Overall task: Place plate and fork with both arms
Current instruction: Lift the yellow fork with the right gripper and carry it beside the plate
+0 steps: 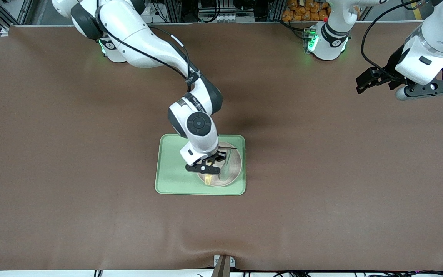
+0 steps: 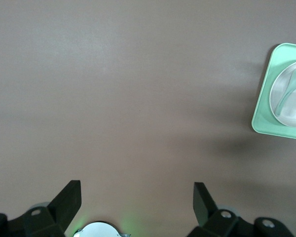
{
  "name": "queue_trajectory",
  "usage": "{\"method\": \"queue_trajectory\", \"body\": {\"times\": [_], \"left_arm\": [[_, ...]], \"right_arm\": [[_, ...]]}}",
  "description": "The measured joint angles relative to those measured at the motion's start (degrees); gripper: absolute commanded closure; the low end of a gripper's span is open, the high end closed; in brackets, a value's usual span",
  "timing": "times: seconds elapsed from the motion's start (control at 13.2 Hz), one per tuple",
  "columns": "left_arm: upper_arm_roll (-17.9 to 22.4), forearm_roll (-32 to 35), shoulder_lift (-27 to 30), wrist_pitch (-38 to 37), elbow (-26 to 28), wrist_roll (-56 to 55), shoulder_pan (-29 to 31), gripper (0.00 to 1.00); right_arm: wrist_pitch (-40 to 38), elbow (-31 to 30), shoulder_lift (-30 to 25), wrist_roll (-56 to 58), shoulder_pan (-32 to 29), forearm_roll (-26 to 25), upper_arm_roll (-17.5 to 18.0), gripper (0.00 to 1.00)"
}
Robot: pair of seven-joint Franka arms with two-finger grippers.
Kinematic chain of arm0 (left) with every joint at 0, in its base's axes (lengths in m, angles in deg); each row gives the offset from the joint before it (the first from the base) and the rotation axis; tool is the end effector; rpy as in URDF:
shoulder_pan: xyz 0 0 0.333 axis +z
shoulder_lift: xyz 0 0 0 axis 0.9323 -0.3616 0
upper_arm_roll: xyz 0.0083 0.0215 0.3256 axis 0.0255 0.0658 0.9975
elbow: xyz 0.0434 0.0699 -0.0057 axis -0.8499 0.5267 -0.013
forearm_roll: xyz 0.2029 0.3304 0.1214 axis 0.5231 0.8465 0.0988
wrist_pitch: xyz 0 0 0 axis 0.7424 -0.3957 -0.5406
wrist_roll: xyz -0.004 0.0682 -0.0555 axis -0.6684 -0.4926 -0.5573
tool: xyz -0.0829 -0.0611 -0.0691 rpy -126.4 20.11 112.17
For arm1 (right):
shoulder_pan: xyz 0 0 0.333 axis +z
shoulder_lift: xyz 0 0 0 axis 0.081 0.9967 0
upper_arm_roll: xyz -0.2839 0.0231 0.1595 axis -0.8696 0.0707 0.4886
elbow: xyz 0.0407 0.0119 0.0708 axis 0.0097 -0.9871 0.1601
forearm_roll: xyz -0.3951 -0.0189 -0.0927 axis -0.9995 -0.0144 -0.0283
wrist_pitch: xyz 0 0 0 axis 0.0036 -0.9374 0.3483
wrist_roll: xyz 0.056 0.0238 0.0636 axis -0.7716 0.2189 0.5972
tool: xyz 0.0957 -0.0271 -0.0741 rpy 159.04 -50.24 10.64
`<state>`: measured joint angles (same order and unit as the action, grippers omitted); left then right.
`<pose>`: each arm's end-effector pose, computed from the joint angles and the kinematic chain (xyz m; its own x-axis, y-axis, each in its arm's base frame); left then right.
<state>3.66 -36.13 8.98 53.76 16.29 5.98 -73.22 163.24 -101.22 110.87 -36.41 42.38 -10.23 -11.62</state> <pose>0.5232 -0.1135 0.6069 0.9892 0.1317 -0.0642 0.1328 -0.9911 0.0126 0.6237 0.4706 0.2304 0.9874 -0.1564 0.0231 -0.1558 -0.9875 -0.0239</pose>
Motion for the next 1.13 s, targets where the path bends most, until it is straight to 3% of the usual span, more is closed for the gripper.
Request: {"method": "queue_trajectory", "body": {"times": [0.76, 1.13], "left_arm": [[0.01, 0.0, 0.0, 0.09, 0.0, 0.0, 0.03, 0.0], [0.02, 0.0, 0.0, 0.09, 0.0, 0.0, 0.04, 0.0]], "right_arm": [[-3.76, -2.32, -1.91, 7.99, -5.03, 0.0, -0.07, 0.83], [3.37, -11.94, -6.59, 10.99, -7.03, 0.0, -0.13, 0.83]]}}
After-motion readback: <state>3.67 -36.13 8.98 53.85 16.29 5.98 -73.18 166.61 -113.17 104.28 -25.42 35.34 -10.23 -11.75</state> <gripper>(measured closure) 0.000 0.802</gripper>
